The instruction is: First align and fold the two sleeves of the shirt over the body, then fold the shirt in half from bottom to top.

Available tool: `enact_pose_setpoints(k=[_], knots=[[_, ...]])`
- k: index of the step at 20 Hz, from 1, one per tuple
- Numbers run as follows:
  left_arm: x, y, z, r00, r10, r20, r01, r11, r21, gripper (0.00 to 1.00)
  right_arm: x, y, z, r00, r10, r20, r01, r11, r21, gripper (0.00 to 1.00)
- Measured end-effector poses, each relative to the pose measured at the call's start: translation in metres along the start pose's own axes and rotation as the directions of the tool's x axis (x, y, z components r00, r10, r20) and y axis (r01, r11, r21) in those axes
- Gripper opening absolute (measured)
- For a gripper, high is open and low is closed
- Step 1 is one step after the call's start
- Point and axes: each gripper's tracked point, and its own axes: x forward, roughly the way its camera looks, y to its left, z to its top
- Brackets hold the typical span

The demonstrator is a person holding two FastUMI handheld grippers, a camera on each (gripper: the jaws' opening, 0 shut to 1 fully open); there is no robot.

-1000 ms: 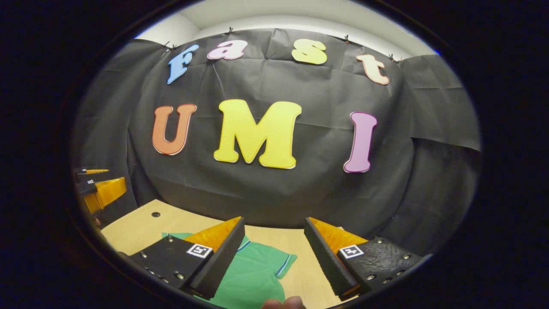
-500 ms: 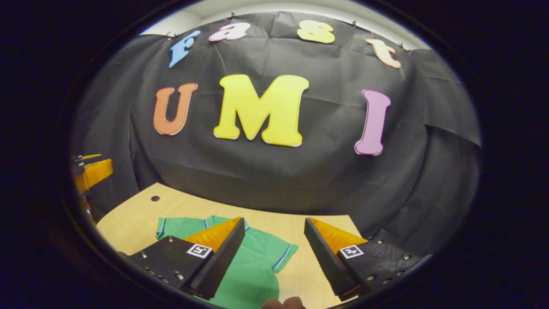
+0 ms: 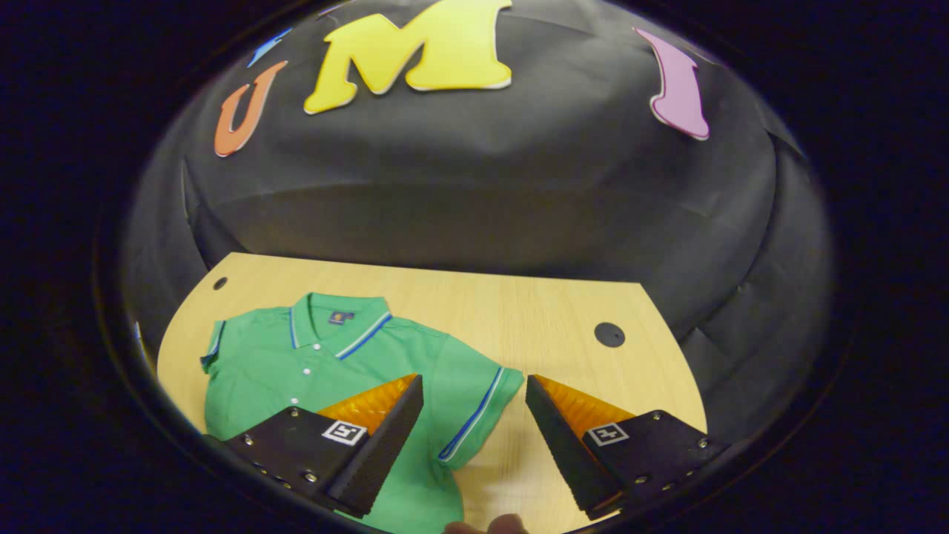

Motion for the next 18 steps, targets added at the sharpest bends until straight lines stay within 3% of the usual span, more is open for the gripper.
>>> enact_pose_setpoints(k=[5,9,10,12,15,16,17,18], knots=[[-0.002,0.008,-0.017,0.999,0.031,-0.042,-0.031,0.999,0.013,1.0,0.06,-0.021,-0.031,0.994,-0.046,-0.1,0.05,0.998,0.036,0.93],[-0.001,0.016,-0.029,0.994,0.064,-0.084,-0.065,0.998,-0.015,1.0,0.079,-0.021,-0.039,0.991,-0.053,-0.126,0.058,0.998,0.039,0.92],[-0.002,0.017,-0.032,0.993,0.068,-0.094,-0.07,0.997,-0.018,1.0,0.081,-0.02,-0.041,0.99,-0.051,-0.133,0.057,0.997,0.044,0.86],[-0.001,0.018,-0.033,0.992,0.075,-0.101,-0.077,0.997,-0.015,1.0,0.086,-0.019,-0.045,0.988,-0.049,-0.143,0.056,0.997,0.051,0.86],[-0.002,0.019,-0.031,0.992,0.078,-0.098,-0.079,0.997,-0.008,1.0,0.089,-0.015,-0.052,0.988,-0.023,-0.155,0.037,0.995,0.089,0.77],[-0.002,0.019,-0.032,0.992,0.078,-0.098,-0.079,0.997,-0.009,1.0,0.089,-0.016,-0.051,0.988,-0.018,-0.152,0.034,0.995,0.099,0.57],[-0.002,0.02,-0.033,0.992,0.077,-0.1,-0.079,0.997,-0.011,1.0,0.091,-0.017,-0.051,0.99,-0.016,-0.142,0.03,0.995,0.098,0.57],[-0.003,0.019,-0.035,0.992,0.077,-0.103,-0.079,0.997,-0.014,1.0,0.089,-0.015,-0.05,0.989,-0.016,-0.144,0.032,0.994,0.108,0.43]])
